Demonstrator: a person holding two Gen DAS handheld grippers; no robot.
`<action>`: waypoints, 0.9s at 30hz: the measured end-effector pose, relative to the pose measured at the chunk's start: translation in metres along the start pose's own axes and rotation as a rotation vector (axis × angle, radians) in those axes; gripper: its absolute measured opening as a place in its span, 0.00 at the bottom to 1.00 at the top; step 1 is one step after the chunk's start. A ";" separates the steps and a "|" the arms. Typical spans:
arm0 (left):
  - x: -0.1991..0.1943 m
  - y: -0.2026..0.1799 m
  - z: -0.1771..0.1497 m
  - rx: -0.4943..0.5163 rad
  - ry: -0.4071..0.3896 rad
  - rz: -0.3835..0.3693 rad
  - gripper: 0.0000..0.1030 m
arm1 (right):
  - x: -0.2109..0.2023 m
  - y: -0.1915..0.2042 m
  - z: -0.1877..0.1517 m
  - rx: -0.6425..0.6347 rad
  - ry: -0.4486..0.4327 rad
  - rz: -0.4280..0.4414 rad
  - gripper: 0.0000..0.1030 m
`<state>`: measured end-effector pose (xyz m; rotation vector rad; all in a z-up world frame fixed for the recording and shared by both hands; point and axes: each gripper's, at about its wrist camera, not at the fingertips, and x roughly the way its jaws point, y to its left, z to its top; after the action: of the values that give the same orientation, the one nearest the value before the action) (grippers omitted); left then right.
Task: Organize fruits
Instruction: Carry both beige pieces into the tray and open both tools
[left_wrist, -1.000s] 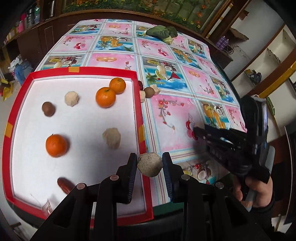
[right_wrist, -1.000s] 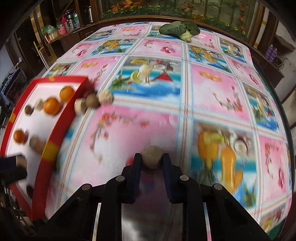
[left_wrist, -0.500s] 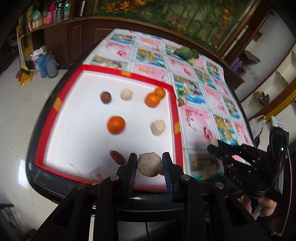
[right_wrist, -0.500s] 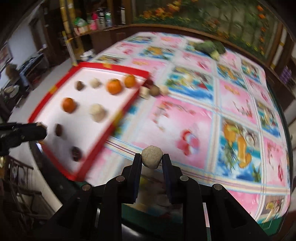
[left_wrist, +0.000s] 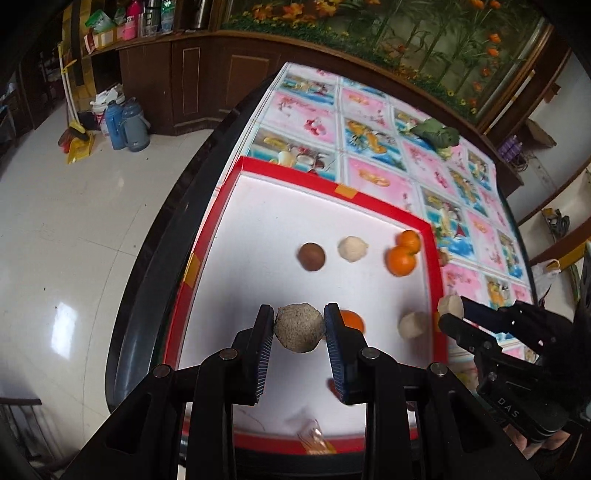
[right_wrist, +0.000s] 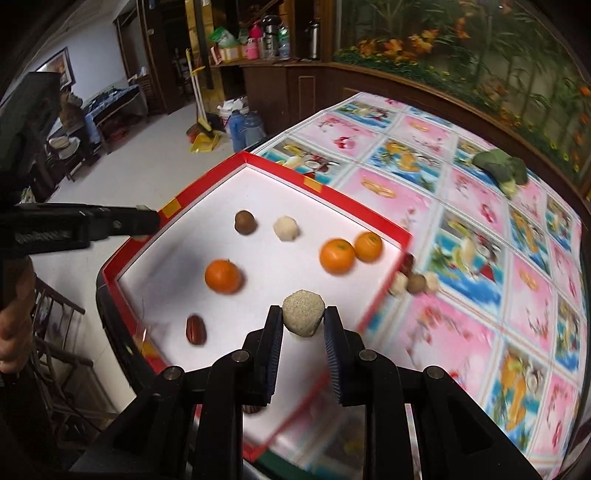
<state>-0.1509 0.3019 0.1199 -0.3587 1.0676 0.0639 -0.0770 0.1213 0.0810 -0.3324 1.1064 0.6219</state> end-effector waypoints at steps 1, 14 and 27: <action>0.007 0.002 0.001 0.002 0.012 0.000 0.26 | 0.007 0.001 0.005 -0.002 0.011 0.007 0.22; 0.075 0.018 0.026 0.009 0.093 0.037 0.27 | 0.086 0.007 0.036 -0.009 0.135 0.069 0.22; 0.070 0.020 0.023 -0.025 0.046 0.034 0.33 | 0.069 0.004 0.037 0.003 0.080 0.123 0.25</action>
<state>-0.1020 0.3191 0.0639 -0.3660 1.1190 0.0993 -0.0316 0.1657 0.0345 -0.2902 1.2109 0.7209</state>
